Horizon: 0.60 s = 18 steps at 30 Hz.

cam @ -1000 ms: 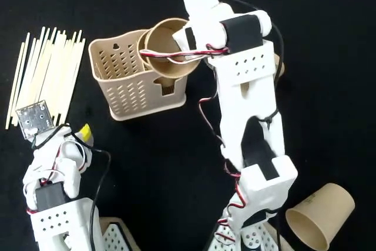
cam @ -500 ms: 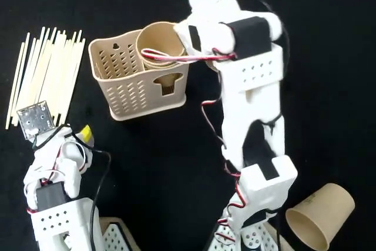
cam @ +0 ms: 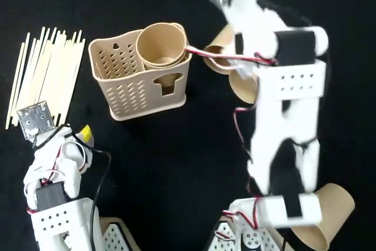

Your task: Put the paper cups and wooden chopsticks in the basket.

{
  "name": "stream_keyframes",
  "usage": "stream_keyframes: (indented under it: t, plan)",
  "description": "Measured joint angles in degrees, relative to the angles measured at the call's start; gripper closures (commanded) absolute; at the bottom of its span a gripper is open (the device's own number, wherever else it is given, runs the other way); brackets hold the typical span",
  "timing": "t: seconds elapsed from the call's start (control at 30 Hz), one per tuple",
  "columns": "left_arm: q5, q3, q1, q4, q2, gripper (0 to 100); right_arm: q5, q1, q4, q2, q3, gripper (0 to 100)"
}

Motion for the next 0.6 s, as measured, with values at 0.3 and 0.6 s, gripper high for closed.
stream_keyframes:
  t: [0.3, 0.6]
  plan:
    - [0.0, 0.0, 0.0, 0.0, 0.0, 76, 17.58, 9.58, -20.57, -17.58, 44.13, 69.8]
    - [0.0, 0.0, 0.0, 0.0, 0.0, 76, 16.62, 10.64, -49.67, -20.92, 72.18, 69.8]
